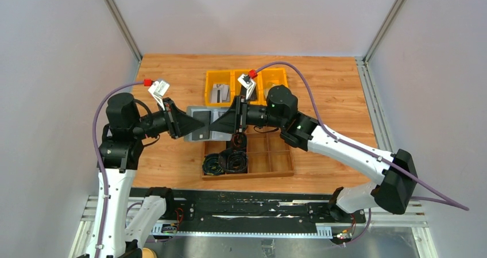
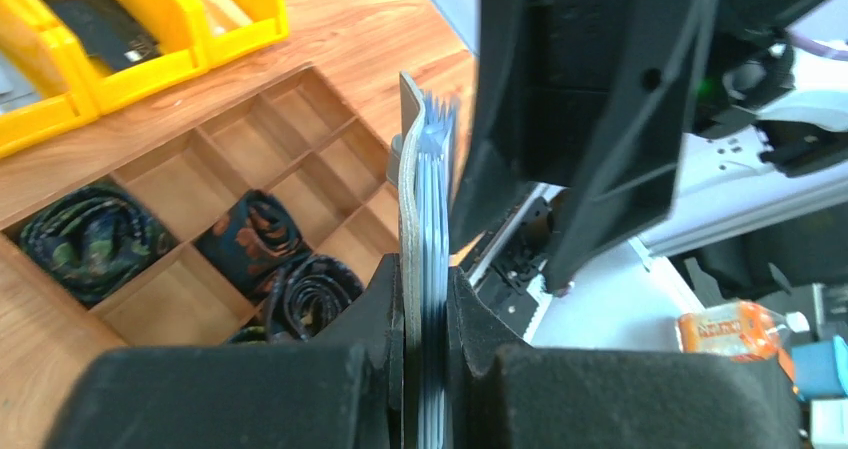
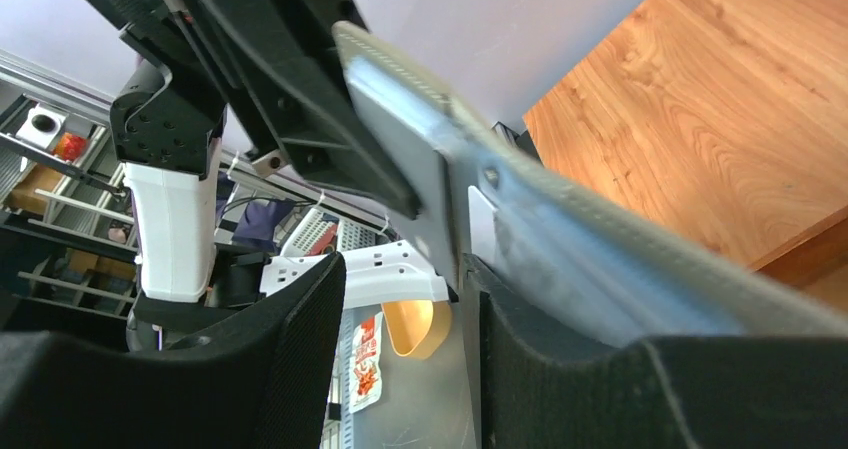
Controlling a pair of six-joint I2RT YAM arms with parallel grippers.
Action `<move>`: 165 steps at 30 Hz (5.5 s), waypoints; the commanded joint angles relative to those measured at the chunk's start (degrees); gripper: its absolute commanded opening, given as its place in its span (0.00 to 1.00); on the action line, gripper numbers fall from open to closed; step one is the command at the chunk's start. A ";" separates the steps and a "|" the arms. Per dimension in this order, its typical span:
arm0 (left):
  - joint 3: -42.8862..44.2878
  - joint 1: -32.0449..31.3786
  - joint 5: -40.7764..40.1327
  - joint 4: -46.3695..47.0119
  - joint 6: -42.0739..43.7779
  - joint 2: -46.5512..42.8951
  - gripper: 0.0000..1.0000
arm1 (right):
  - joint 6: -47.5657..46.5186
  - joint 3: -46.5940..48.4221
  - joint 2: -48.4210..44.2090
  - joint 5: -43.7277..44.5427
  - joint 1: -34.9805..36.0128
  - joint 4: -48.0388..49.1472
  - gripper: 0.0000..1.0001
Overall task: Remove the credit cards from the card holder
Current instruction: Remove the credit card from the card holder.
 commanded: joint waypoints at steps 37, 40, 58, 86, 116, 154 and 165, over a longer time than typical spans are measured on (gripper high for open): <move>-4.85 -0.03 19.78 24.19 -24.89 -3.73 0.36 | 7.89 -8.18 -1.09 1.61 1.59 16.12 0.11; -4.85 0.00 20.11 24.21 -25.10 -3.69 0.37 | 8.40 -8.65 -1.14 2.23 1.59 16.56 0.10; -4.37 0.03 13.03 29.58 -29.53 -6.00 0.00 | 11.24 -11.82 -2.52 6.38 1.59 23.71 0.29; -8.67 0.03 10.18 34.09 -36.99 -4.25 0.22 | 16.17 -18.94 -3.37 6.14 0.15 33.08 0.00; -8.84 0.03 9.53 36.10 -38.69 -4.63 0.11 | 17.17 -14.10 -0.23 3.66 -0.43 32.37 0.38; -8.53 0.06 9.30 40.67 -42.30 -4.42 0.09 | 18.98 -21.74 -3.62 4.78 -0.43 38.60 0.00; -5.20 0.06 8.86 34.31 -36.87 -4.05 0.00 | 19.31 -22.48 -3.81 4.84 -0.45 38.92 0.00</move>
